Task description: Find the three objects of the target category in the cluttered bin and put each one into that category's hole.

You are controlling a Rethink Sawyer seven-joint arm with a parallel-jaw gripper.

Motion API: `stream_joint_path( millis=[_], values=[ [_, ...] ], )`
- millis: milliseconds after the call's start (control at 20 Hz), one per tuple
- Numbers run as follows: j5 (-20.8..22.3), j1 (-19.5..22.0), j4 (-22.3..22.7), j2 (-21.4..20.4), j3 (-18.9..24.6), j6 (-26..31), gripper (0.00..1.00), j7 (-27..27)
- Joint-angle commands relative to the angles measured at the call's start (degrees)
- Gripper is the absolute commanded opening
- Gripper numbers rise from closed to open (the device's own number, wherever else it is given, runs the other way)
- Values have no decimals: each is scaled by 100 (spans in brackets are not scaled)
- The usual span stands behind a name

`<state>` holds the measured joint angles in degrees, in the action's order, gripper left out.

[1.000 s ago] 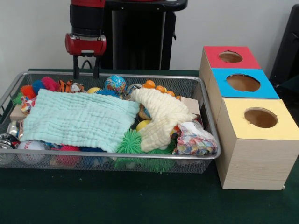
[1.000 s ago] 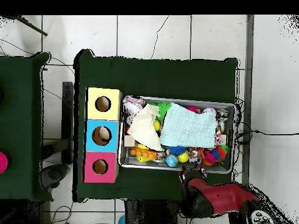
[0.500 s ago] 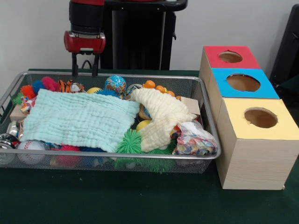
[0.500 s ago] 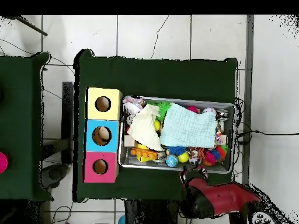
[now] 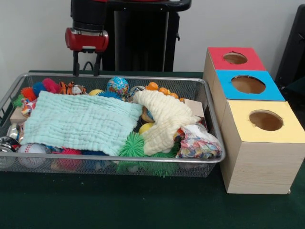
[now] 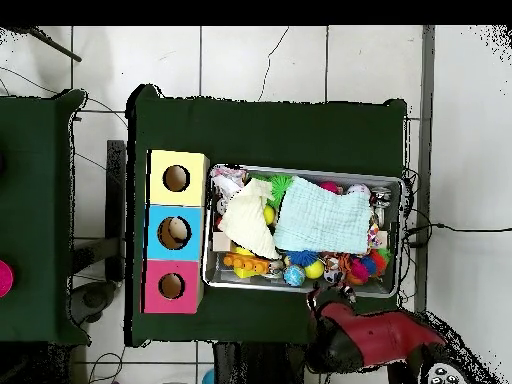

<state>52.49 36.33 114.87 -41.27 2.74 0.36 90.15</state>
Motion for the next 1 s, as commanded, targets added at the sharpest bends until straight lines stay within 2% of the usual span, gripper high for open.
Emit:
stream_joint_path(
  millis=[50, 550, 1000],
  values=[
    [97, -312, -538, -58, 178, 582, 100, 162],
    [171, -591, -788, 90, -85, 314, 100, 295],
    [262, 0, -773, -10, 524, 611, 100, -244]
  ],
)
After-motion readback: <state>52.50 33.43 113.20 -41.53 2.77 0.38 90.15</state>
